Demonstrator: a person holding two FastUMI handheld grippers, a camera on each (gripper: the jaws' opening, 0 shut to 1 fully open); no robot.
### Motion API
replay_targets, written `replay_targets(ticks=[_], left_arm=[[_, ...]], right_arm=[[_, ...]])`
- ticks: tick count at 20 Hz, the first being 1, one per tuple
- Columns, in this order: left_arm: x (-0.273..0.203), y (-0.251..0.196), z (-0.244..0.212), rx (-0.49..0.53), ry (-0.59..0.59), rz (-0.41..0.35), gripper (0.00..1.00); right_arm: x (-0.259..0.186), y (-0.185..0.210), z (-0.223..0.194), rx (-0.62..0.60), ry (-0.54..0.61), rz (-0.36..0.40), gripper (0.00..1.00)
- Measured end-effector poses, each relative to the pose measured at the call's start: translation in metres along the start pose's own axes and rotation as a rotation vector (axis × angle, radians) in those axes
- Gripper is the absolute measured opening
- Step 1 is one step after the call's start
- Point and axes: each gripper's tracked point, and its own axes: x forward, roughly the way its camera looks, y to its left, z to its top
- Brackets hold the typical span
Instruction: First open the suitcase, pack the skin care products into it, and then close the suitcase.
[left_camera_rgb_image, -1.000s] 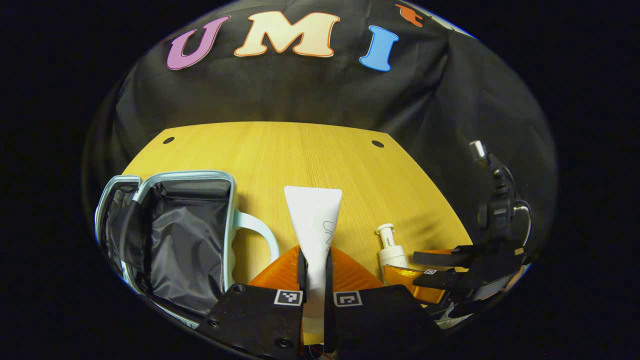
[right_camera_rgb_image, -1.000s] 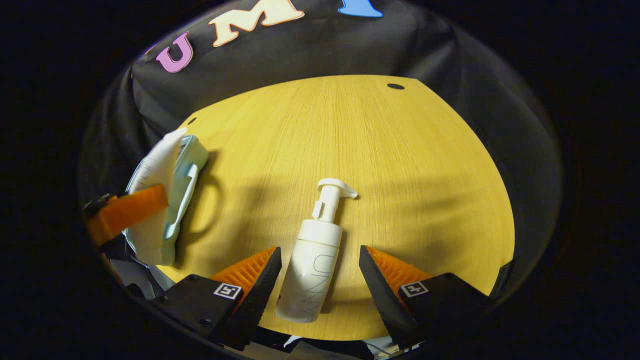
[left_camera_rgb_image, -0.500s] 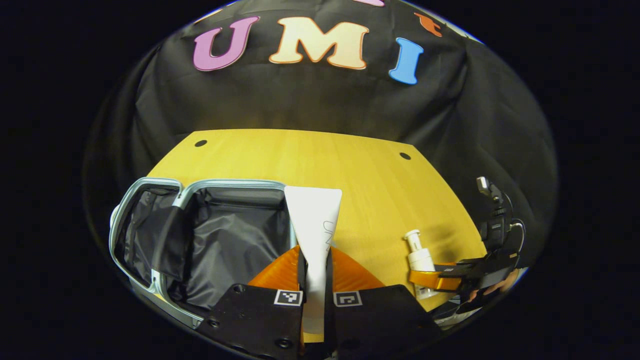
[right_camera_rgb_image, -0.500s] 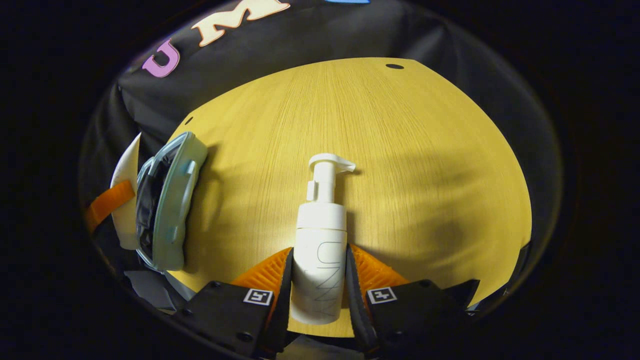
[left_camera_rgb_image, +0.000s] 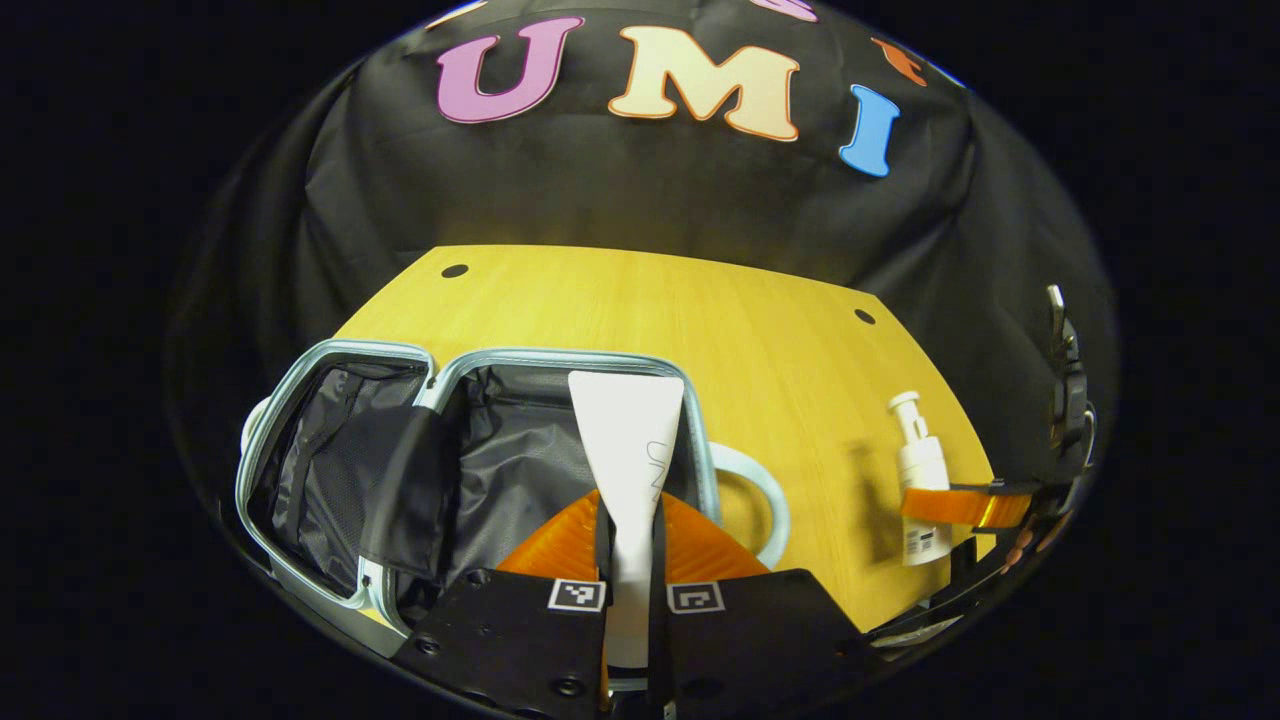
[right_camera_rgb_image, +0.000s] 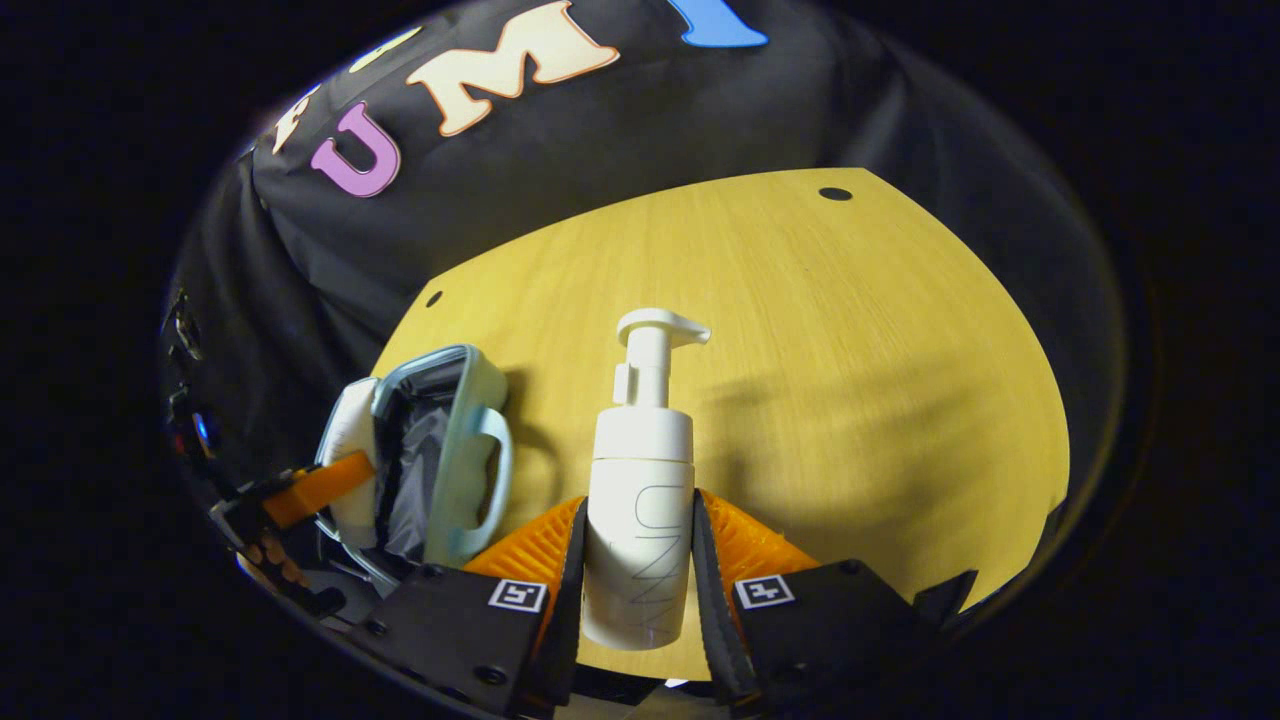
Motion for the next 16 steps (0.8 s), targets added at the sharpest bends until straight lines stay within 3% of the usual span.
replay_targets(ticks=[15,16], left_arm=[[0.046,0.094,-0.078,-0.059,0.229,0.008,0.08],[0.050,0.093,-0.071,-0.060,0.200,-0.004,0.13]], right_arm=[[0.018,0.136,-0.012,-0.048,0.010,0.096,0.54],[0.020,0.144,-0.015,-0.050,0.017,0.102,0.53]])
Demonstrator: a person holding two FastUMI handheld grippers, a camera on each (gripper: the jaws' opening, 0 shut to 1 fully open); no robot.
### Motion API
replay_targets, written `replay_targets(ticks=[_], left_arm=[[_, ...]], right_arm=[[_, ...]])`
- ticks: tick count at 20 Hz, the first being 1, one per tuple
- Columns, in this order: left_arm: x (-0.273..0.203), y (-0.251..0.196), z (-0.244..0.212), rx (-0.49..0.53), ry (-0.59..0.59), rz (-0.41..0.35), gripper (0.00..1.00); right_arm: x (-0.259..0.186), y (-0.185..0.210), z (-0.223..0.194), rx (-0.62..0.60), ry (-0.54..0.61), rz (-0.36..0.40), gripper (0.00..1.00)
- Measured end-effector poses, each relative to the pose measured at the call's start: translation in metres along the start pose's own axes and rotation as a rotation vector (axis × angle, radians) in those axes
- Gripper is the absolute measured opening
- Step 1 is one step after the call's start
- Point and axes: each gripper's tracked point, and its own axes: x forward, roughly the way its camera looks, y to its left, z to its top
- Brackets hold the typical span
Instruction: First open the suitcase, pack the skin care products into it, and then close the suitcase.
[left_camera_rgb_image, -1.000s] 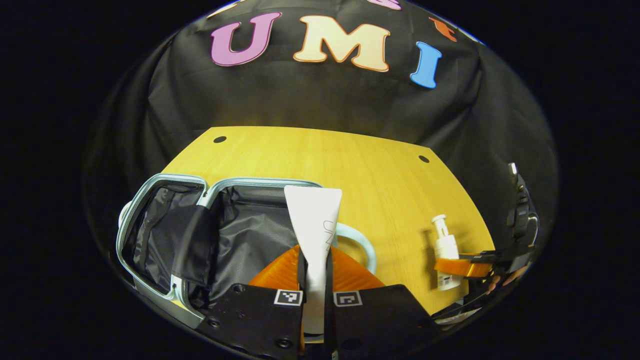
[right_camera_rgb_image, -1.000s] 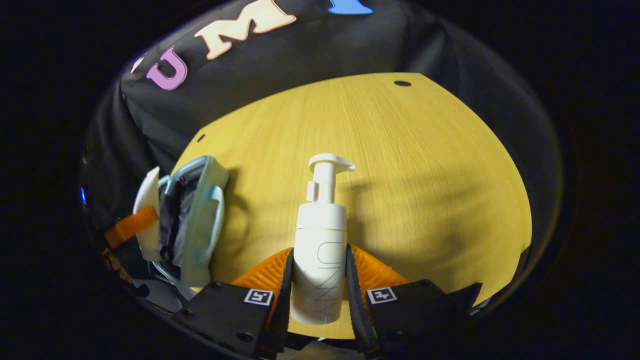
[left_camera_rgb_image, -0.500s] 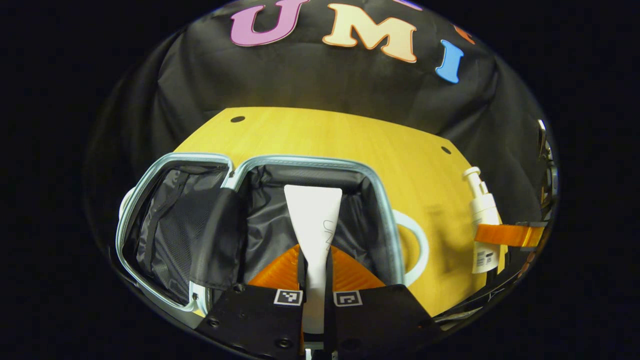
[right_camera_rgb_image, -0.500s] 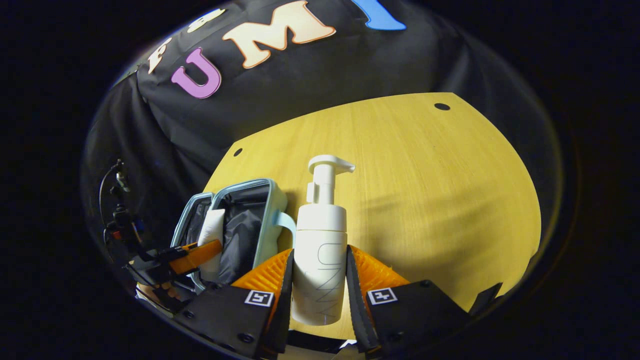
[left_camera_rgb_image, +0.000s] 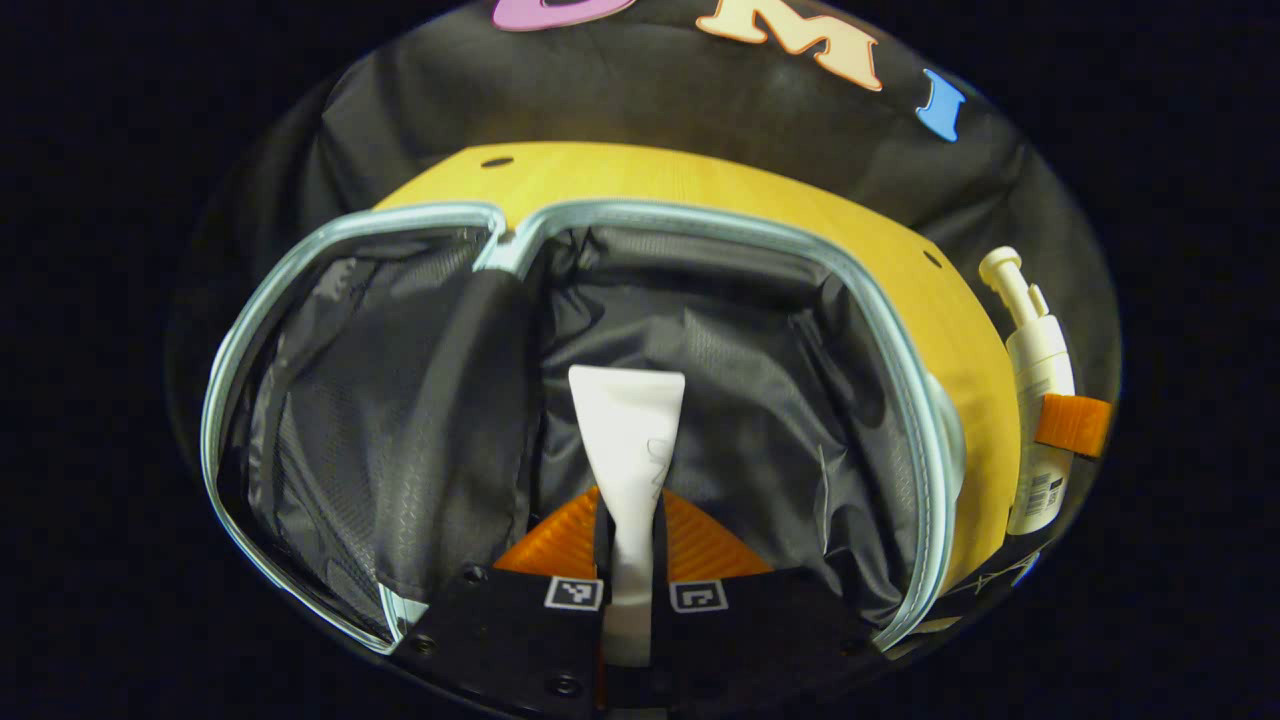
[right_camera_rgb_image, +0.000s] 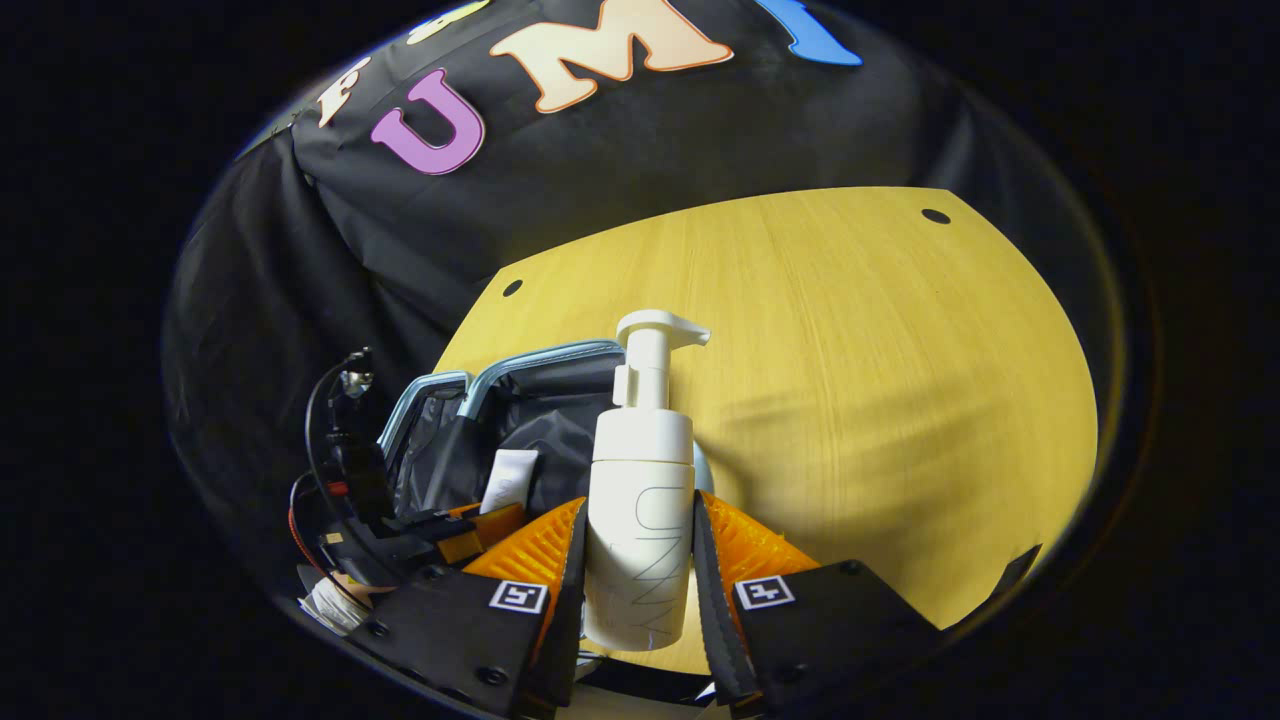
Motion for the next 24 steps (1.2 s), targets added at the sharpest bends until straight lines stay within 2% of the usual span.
replay_targets(ticks=[2,5,6,8,9,10,13,14,18,21,22,23,24], left_arm=[[-0.002,-0.001,0.004,-0.007,-0.009,-0.022,0.19],[-0.021,-0.004,0.027,-0.017,-0.093,-0.039,0.59],[-0.033,-0.002,0.041,-0.013,-0.141,-0.040,0.65],[-0.057,0.000,0.068,-0.016,-0.209,-0.058,0.71],[-0.068,0.006,0.077,-0.015,-0.235,-0.051,0.71],[-0.079,0.017,0.087,-0.014,-0.259,-0.035,0.75],[-0.100,0.067,0.103,-0.028,-0.301,0.040,0.75],[-0.103,0.089,0.103,-0.030,-0.302,0.074,0.71],[-0.110,0.189,0.089,-0.085,-0.262,0.215,0.71],[-0.108,0.248,0.076,-0.135,-0.216,0.283,0.71],[-0.106,0.270,0.073,-0.155,-0.199,0.309,0.71],[-0.102,0.293,0.073,-0.173,-0.182,0.325,0.75],[-0.097,0.301,0.073,-0.179,-0.169,0.334,0.75]], right_arm=[[0.008,0.014,-0.003,0.005,0.019,0.014,0.54],[0.022,0.041,-0.007,0.013,0.042,0.047,0.53],[0.034,0.053,-0.012,0.011,0.056,0.058,0.54],[0.051,0.062,-0.025,0.017,0.091,0.064,0.54],[0.061,0.068,-0.033,0.023,0.116,0.065,0.54],[0.071,0.073,-0.041,0.029,0.136,0.062,0.53],[0.090,0.076,-0.058,0.010,0.183,0.037,0.53],[0.096,0.078,-0.062,-0.002,0.194,0.030,0.53],[0.112,0.076,-0.074,-0.021,0.251,-0.040,0.52],[0.117,0.072,-0.080,-0.010,0.289,-0.078,0.59],[0.114,0.079,-0.078,0.029,0.309,-0.045,0.61],[0.103,0.088,-0.069,0.057,0.308,-0.008,0.69],[0.099,0.091,-0.061,0.063,0.292,0.006,0.84]])
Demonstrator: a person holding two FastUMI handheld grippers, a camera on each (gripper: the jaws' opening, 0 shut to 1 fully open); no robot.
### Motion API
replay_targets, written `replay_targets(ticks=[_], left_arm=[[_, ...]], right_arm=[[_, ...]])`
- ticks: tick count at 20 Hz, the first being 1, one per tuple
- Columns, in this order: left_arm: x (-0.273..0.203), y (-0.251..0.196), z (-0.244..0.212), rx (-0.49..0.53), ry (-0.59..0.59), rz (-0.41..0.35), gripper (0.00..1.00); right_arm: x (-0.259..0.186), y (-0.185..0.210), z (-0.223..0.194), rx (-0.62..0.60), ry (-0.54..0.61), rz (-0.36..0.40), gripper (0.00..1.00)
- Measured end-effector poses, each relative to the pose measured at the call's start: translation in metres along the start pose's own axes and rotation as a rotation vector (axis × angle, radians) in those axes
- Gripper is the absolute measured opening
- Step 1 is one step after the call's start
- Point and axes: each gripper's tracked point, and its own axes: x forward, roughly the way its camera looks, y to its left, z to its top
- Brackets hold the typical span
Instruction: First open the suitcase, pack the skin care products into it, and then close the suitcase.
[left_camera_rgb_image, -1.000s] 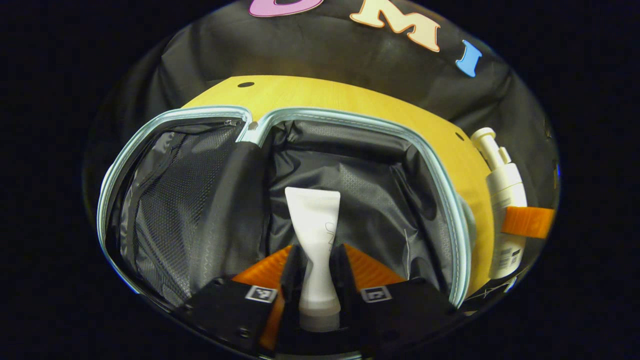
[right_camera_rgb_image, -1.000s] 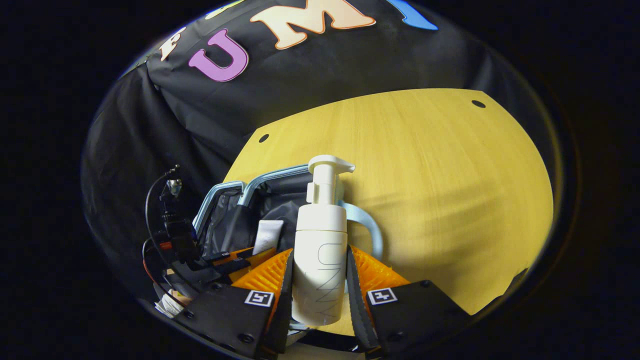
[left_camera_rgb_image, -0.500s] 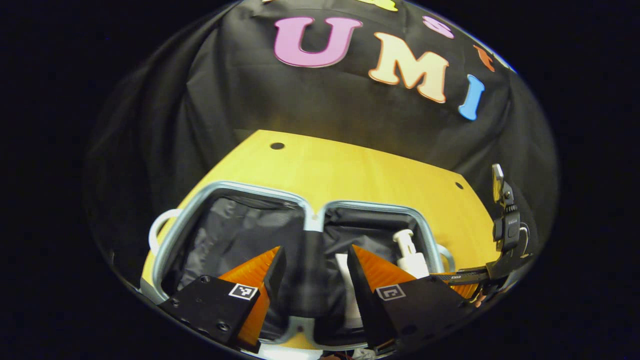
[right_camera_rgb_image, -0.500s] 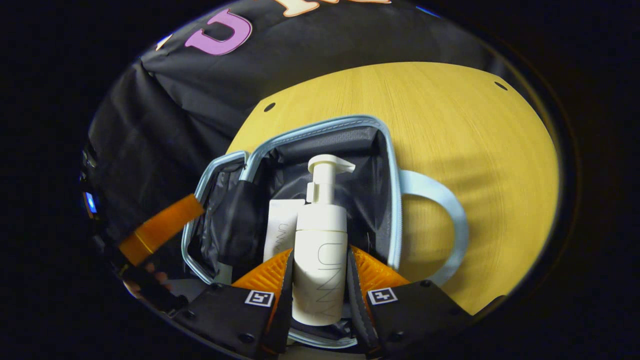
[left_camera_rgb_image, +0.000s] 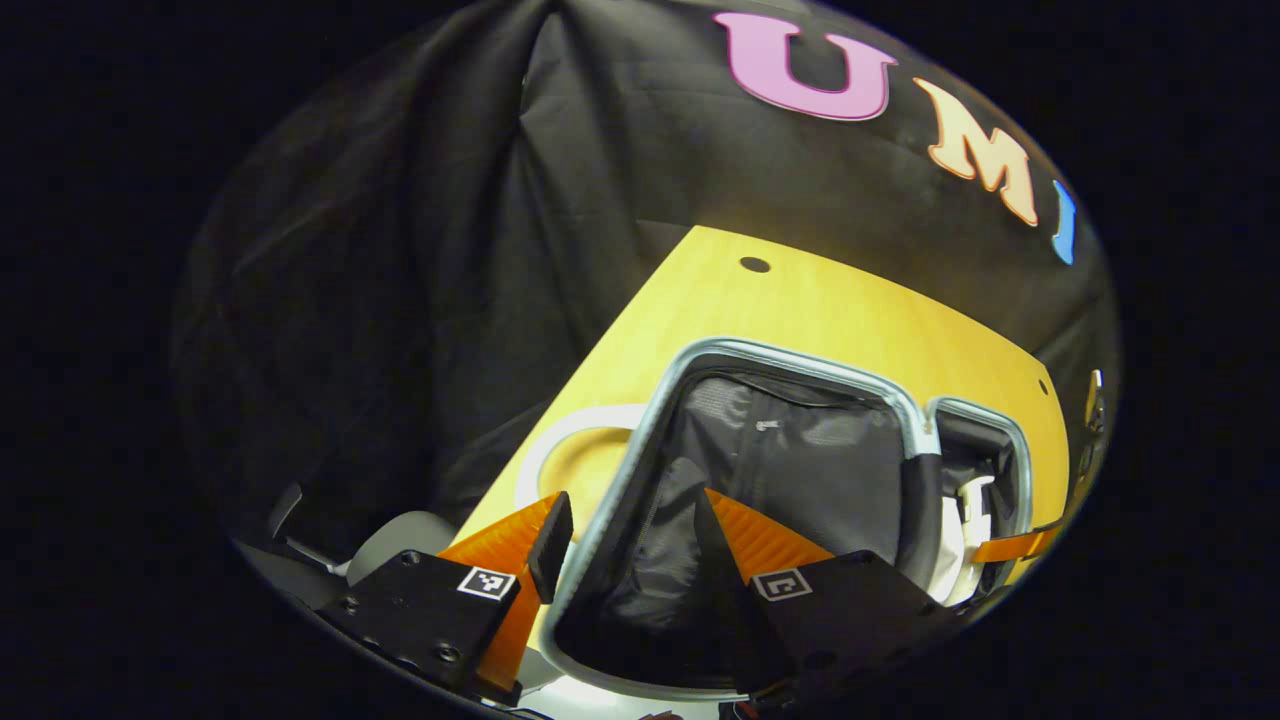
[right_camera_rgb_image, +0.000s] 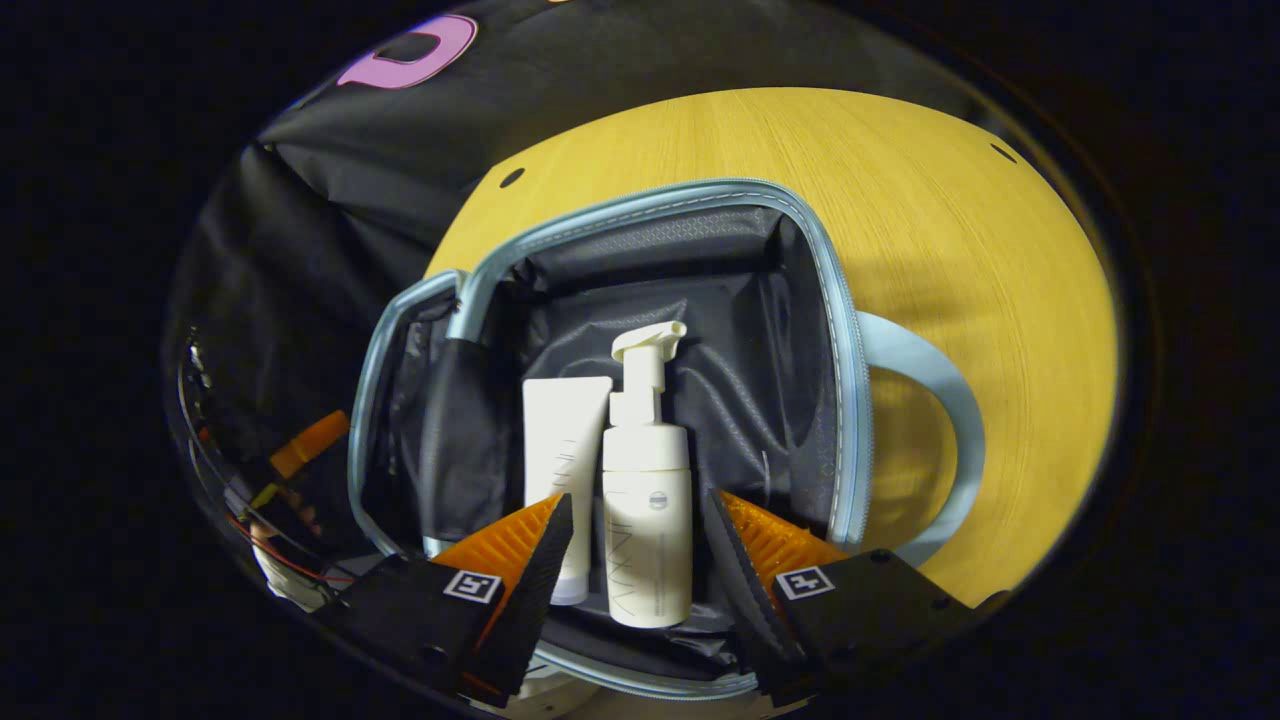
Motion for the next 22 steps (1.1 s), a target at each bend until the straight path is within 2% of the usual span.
replay_targets(ticks=[2,3,5,6,7,8,11,14,15,16,17,18,19,21,22], left_arm=[[0.012,0.012,-0.003,0.007,0.031,0.012,0.71],[0.017,0.016,-0.001,0.003,0.034,0.007,0.75],[0.024,0.021,0.007,-0.039,0.031,-0.023,0.71],[0.027,0.024,0.010,-0.068,0.031,-0.035,0.75],[0.030,0.026,0.013,-0.100,0.029,-0.052,0.71],[0.034,0.027,0.013,-0.137,0.030,-0.071,0.71],[0.040,0.032,0.017,-0.278,0.010,-0.130,0.75],[0.045,0.048,0.020,-0.423,-0.010,-0.150,0.69],[0.048,0.049,0.013,-0.436,0.013,-0.154,0.75],[0.054,0.047,0.007,-0.434,0.029,-0.156,0.71],[0.061,0.044,0.000,-0.412,0.056,-0.157,0.71],[0.068,0.043,-0.006,-0.385,0.084,-0.142,0.65],[0.073,0.046,-0.012,-0.371,0.111,-0.118,0.72],[0.079,0.049,-0.018,-0.379,0.151,-0.087,0.49],[0.074,0.048,-0.017,-0.385,0.173,-0.095,0.38]], right_arm=[[-0.018,0.001,0.011,-0.007,-0.033,0.016,0.90],[-0.024,0.003,0.016,-0.010,-0.050,0.028,0.91],[-0.041,0.002,0.029,-0.015,-0.090,0.043,0.91],[-0.048,0.001,0.035,-0.018,-0.111,0.045,0.91],[-0.053,-0.001,0.040,-0.021,-0.129,0.045,0.86],[-0.057,-0.002,0.042,-0.020,-0.143,0.044,0.90],[-0.065,-0.013,0.045,-0.010,-0.160,0.030,0.90],[-0.067,-0.024,0.042,0.012,-0.159,0.009,0.90],[-0.066,-0.025,0.042,0.012,-0.160,0.003,0.90],[-0.066,-0.026,0.041,0.010,-0.160,-0.001,0.90],[-0.067,-0.027,0.040,0.008,-0.158,-0.005,0.90],[-0.067,-0.028,0.038,0.006,-0.155,-0.010,0.90],[-0.068,-0.030,0.037,0.005,-0.155,-0.014,0.90],[-0.070,-0.033,0.038,0.009,-0.162,-0.019,0.90],[-0.072,-0.035,0.039,0.014,-0.169,-0.020,0.90]])
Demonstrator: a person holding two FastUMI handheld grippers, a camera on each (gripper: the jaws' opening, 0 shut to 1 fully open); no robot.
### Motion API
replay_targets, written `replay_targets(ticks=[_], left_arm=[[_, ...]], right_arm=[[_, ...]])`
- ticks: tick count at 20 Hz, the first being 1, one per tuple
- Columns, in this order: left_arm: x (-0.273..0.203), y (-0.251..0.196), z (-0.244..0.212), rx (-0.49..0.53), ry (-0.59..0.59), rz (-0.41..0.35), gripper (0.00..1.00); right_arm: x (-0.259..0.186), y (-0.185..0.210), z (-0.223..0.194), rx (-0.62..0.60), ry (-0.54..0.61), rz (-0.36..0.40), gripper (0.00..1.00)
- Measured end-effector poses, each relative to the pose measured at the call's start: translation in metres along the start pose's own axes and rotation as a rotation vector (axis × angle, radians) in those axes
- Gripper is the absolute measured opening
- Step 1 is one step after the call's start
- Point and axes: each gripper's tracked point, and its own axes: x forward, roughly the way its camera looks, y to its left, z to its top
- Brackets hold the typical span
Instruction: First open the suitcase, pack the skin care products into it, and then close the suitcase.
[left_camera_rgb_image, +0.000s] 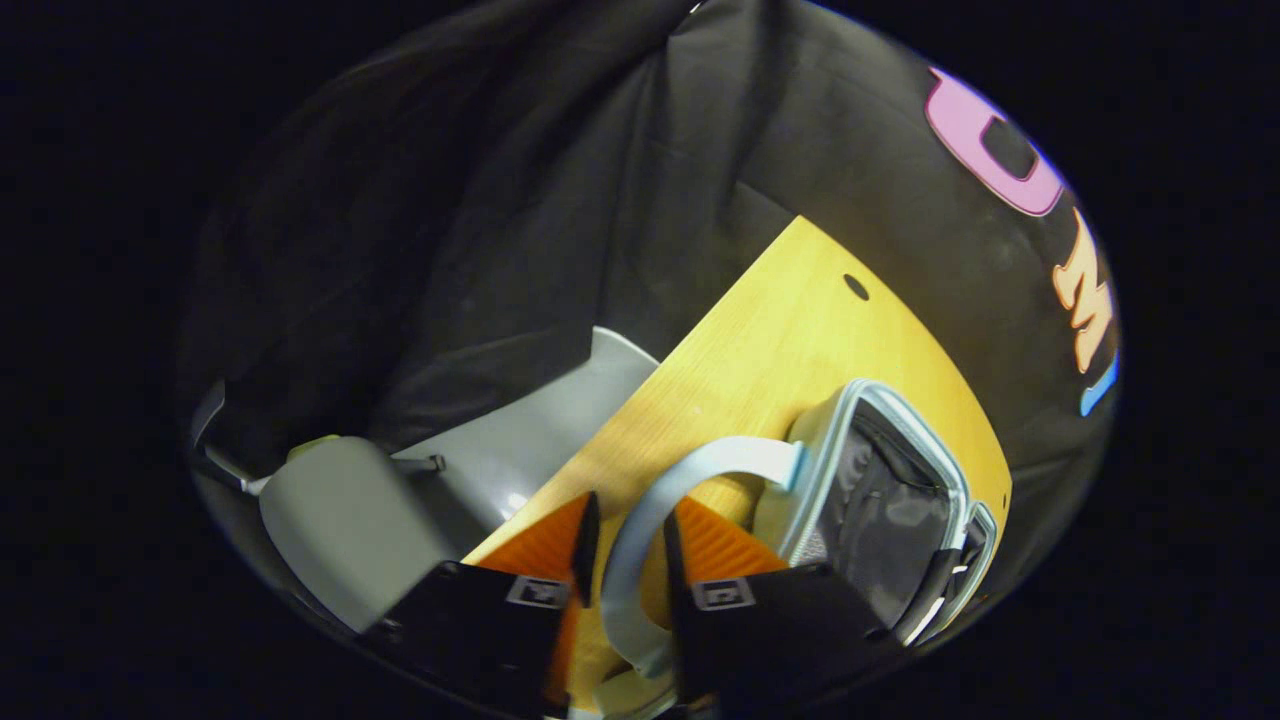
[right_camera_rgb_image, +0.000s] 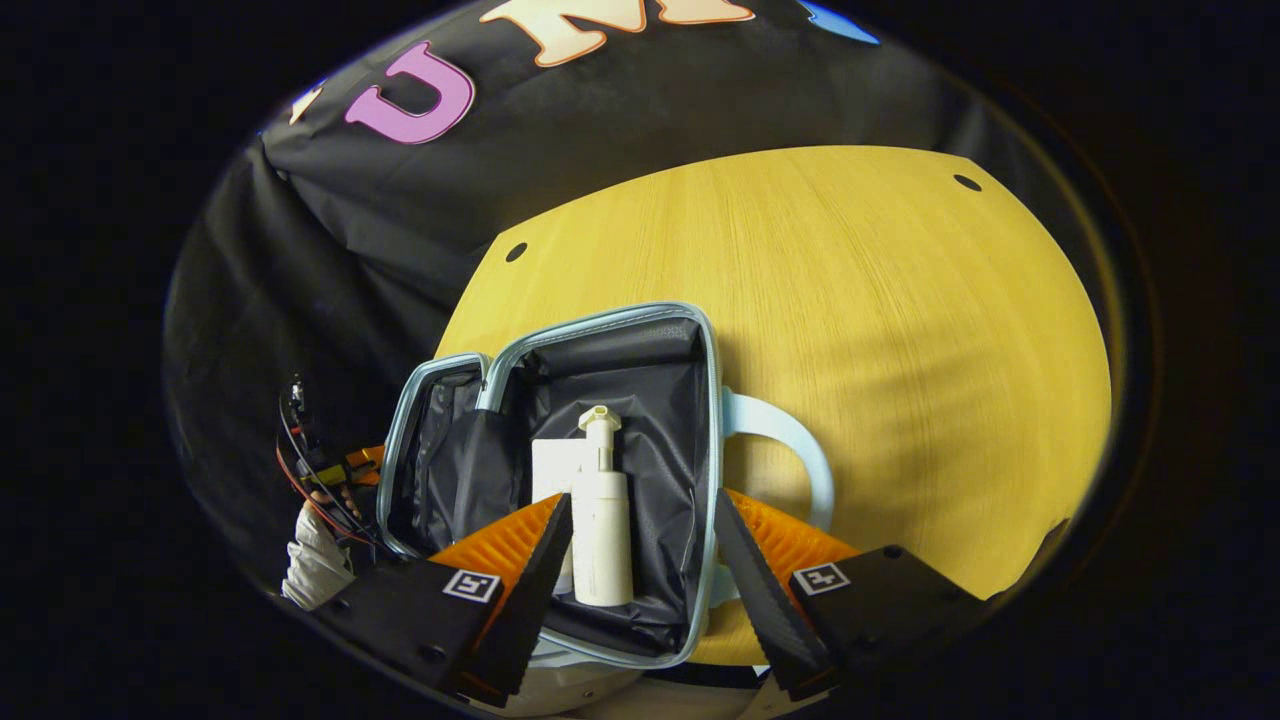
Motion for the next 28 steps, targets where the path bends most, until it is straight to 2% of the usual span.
replay_targets(ticks=[3,5,8,11,16,17,18,19,23,28], left_arm=[[-0.010,-0.006,0.000,0.099,-0.003,0.006,0.06],[-0.027,-0.011,0.007,0.167,-0.013,0.046,0.01],[-0.065,-0.031,0.031,0.205,-0.111,0.070,0.00],[-0.113,-0.063,0.047,0.219,-0.198,0.041,0.00],[-0.201,-0.168,0.050,0.326,-0.346,-0.067,0.00],[-0.211,-0.185,0.048,0.349,-0.363,-0.080,0.00],[-0.219,-0.200,0.044,0.364,-0.383,-0.085,0.00],[-0.225,-0.217,0.039,0.388,-0.394,-0.094,0.00],[-0.248,-0.281,0.014,0.446,-0.449,-0.143,0.00],[-0.254,-0.361,-0.031,0.520,-0.426,-0.255,0.00]], right_arm=[[-0.003,-0.004,0.002,0.011,-0.011,0.006,0.90],[-0.005,-0.001,0.004,0.011,-0.017,0.024,0.90],[-0.015,0.005,0.008,-0.004,-0.034,0.065,0.89],[-0.025,0.003,0.016,-0.029,-0.070,0.089,0.88],[-0.063,-0.018,0.043,-0.109,-0.193,0.121,0.89],[-0.071,-0.022,0.046,-0.118,-0.212,0.125,0.88],[-0.078,-0.028,0.050,-0.128,-0.232,0.129,0.84],[-0.084,-0.034,0.053,-0.136,-0.251,0.131,0.88],[-0.110,-0.057,0.062,-0.160,-0.318,0.124,0.88],[-0.143,-0.086,0.076,-0.179,-0.402,0.108,0.89]])
